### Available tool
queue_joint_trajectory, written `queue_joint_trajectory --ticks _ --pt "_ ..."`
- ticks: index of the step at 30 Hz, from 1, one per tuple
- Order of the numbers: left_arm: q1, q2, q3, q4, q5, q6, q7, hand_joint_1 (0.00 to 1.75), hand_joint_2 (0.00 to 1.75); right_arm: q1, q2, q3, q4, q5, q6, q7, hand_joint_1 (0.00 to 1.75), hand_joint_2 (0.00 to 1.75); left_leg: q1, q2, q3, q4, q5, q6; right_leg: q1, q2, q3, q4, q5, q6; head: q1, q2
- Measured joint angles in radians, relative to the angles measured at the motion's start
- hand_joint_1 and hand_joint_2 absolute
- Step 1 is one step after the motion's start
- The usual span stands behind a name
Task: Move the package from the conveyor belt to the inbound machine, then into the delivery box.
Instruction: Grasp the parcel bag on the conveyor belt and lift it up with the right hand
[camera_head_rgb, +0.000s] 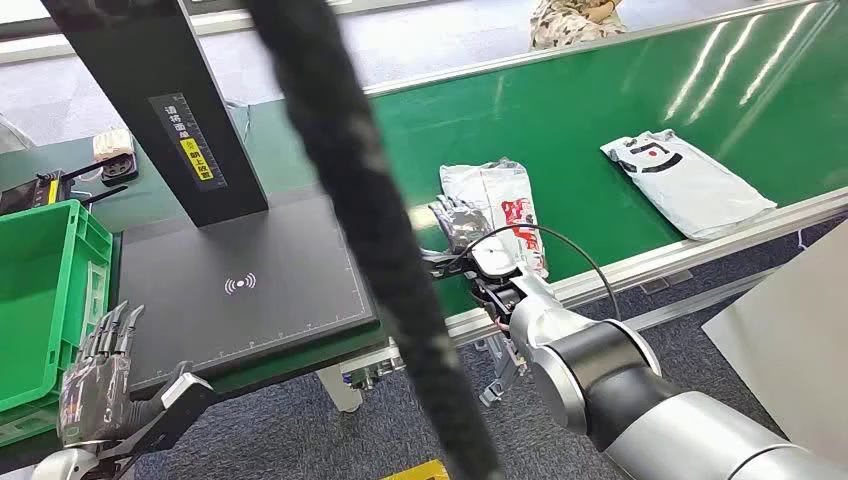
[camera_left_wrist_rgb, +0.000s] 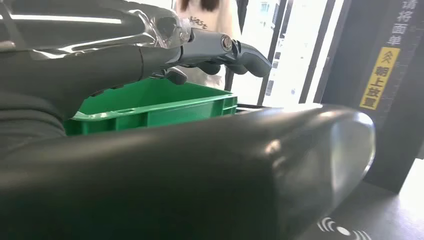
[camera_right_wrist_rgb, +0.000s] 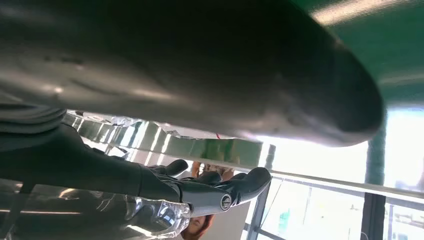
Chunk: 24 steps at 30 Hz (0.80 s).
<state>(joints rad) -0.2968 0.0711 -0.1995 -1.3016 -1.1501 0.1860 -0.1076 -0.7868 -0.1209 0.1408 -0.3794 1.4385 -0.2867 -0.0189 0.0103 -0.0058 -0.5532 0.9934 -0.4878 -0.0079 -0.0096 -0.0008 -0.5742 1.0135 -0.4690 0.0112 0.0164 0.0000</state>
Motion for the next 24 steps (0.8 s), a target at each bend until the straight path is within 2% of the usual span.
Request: queue_joint_trajectory --ticks 5,14,24 --pt "-0.008 -0.006 -0.004 0.011 0.0 0.0 0.0 0.0 0.0 0.0 -0.004 0.0 0.008 0.001 0.007 0.005 0.0 0.0 0.0 0.0 0.0 0.0 0.0 0.0 0.0 0.0 0.0 0.0 0.0 0.0 0.0 0.0" --pt "-0.042 -0.01 -0.029 0.07 0.027 0.013 -0.022 0.0 0.0 0.0 -0.023 -0.028 0.041 -0.01 0.081 0.073 0.0 0.0 0.0 0.0 0.0 0.0 0.0 0.0 0.0 0.0 0.0 0.0 0.0 0.0 0.0 0.0" --pt "-0.051 -0.011 -0.058 0.13 0.035 0.033 -0.031 0.0 0.0 0.001 -0.03 -0.064 0.076 -0.019 0.114 0.129 0.0 0.0 0.0 0.0 0.0 0.0 0.0 0.0 0.0 0.0 0.0 0.0 0.0 0.0 0.0 0.0"
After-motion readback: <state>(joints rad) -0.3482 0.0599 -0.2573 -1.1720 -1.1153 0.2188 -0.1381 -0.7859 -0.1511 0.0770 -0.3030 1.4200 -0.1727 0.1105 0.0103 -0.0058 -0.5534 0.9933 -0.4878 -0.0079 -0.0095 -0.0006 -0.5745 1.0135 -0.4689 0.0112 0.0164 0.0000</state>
